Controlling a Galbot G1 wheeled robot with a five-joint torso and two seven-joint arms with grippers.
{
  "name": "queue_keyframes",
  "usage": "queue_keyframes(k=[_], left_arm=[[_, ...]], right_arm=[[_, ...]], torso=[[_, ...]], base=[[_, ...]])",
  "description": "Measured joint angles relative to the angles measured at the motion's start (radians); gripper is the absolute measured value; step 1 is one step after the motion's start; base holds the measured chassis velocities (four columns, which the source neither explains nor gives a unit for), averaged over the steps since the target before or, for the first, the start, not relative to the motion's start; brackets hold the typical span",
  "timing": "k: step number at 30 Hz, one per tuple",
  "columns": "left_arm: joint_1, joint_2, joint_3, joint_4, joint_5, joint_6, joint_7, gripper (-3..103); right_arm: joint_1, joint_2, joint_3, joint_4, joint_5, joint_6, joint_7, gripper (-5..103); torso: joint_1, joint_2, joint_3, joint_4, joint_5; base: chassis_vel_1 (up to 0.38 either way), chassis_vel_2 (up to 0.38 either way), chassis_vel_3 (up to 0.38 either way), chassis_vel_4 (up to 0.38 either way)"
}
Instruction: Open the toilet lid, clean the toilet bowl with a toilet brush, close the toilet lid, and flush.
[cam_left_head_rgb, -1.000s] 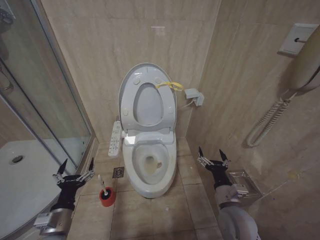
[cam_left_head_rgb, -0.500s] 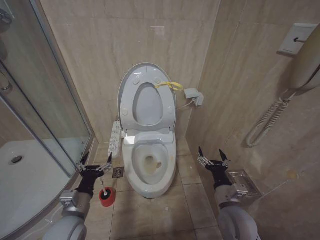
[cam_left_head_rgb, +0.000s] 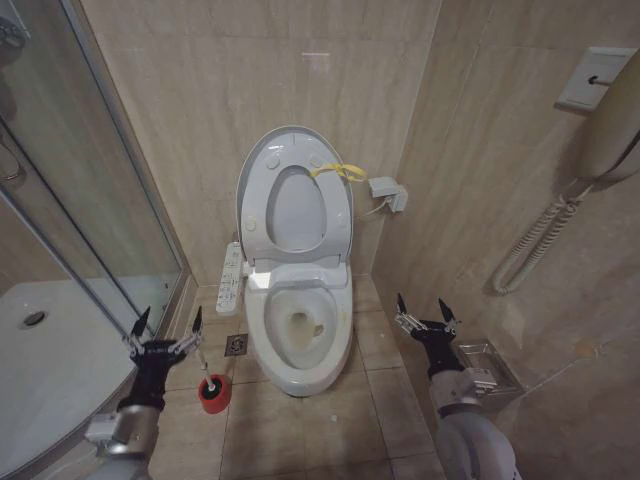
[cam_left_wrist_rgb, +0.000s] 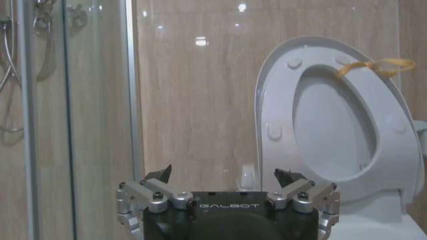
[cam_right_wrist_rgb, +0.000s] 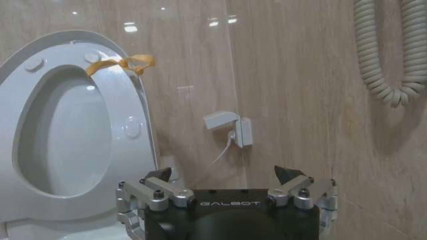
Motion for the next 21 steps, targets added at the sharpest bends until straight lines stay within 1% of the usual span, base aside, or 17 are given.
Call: queue_keyframes(k=[1, 4, 8, 13, 21], left_arm=[[0.0, 0.0, 0.0, 0.0, 0.0, 0.0, 0.0, 100], [0.015, -0.016, 0.018, 0.024, 0.013, -0.03, -0.005, 100], [0.024, -0.02, 0.022, 0.037, 0.022, -0.048, -0.006, 100], [0.02, -0.021, 0.022, 0.044, 0.024, -0.052, -0.006, 100], [0.013, -0.03, 0.045, 0.045, 0.036, -0.052, -0.005, 100]], right_arm=[[0.0, 0.0, 0.0, 0.0, 0.0, 0.0, 0.0, 100], [0.0, 0.0, 0.0, 0.0, 0.0, 0.0, 0.0, 100], [0.0, 0.0, 0.0, 0.0, 0.0, 0.0, 0.0, 100], [0.0, 0.0, 0.0, 0.0, 0.0, 0.0, 0.0, 100], [0.0, 0.0, 0.0, 0.0, 0.0, 0.0, 0.0, 100]], torso=[[0.0, 0.0, 0.0, 0.0, 0.0], [0.0, 0.0, 0.0, -0.0002, 0.0], [0.0, 0.0, 0.0, -0.0002, 0.0001], [0.0, 0.0, 0.0, -0.0002, 0.0001], [0.0, 0.0, 0.0, -0.0002, 0.0002]], base=[[0.0, 0.0, 0.0, 0.0], [0.0, 0.0, 0.0, 0.0], [0.0, 0.0, 0.0, 0.0], [0.0, 0.0, 0.0, 0.0], [0.0, 0.0, 0.0, 0.0]])
